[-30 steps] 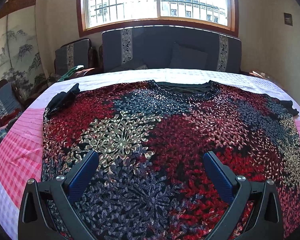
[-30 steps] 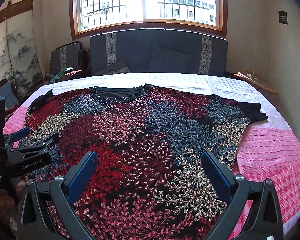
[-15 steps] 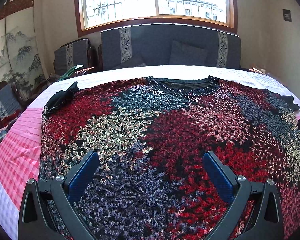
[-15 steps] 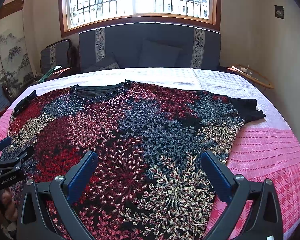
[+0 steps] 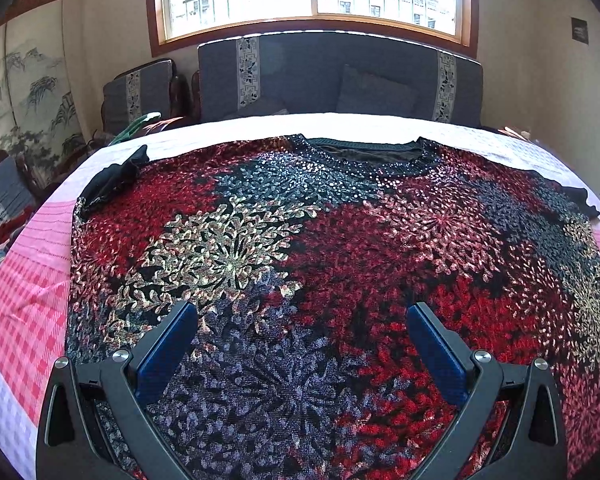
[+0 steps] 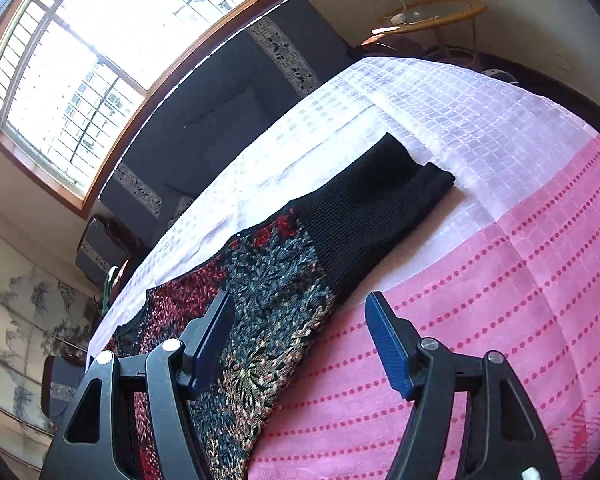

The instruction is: Fold small clothes

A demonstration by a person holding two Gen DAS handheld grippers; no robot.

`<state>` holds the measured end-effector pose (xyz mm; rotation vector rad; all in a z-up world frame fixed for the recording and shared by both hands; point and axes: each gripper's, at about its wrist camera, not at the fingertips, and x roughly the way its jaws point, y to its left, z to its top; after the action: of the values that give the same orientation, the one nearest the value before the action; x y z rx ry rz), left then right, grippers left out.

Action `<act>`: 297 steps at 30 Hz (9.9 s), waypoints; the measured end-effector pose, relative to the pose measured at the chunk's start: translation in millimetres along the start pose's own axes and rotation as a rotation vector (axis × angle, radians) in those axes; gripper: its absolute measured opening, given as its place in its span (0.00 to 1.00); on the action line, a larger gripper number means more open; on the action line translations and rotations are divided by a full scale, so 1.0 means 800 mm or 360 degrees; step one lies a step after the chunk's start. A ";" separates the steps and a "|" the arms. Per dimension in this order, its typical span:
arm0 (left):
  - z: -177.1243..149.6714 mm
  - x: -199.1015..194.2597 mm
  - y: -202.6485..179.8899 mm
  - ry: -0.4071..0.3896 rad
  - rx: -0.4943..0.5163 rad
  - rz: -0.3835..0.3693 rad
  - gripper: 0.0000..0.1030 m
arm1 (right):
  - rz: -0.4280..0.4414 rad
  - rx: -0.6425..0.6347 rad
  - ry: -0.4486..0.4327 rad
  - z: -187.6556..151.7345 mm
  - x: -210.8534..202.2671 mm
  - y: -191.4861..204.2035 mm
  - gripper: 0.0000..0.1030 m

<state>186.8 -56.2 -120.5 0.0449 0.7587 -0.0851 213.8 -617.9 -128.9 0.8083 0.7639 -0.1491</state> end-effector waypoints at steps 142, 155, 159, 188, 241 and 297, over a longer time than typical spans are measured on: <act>0.151 0.079 -0.083 0.0089 0.0201 -0.0781 0.05 | -0.0370 -0.0965 -0.0077 -0.278 -0.002 0.195 0.78; 0.100 -0.005 -0.025 -0.0121 0.0142 -0.0786 0.87 | -0.0109 -0.0872 -0.0079 -0.263 -0.031 0.207 0.78; 0.071 0.004 0.056 -0.0055 -0.0083 -0.0612 0.87 | 0.0291 -0.0812 0.0215 -0.225 -0.005 0.252 0.78; 0.001 0.045 0.161 0.0067 -0.0715 -0.0699 0.87 | 0.0109 -0.1057 0.0153 -0.198 0.172 0.387 0.05; 0.009 0.054 0.211 -0.0012 -0.0868 -0.0610 0.87 | 0.0104 -0.0872 0.0416 -0.226 0.377 0.564 0.21; 0.016 0.063 0.193 0.0006 -0.0773 -0.0526 0.88 | -0.0083 -0.1174 0.0325 -0.203 0.148 0.294 0.04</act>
<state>246.0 93.7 -144.5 -0.5433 0.7685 -0.2127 303.0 -321.9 -139.5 0.1009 0.9471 0.1695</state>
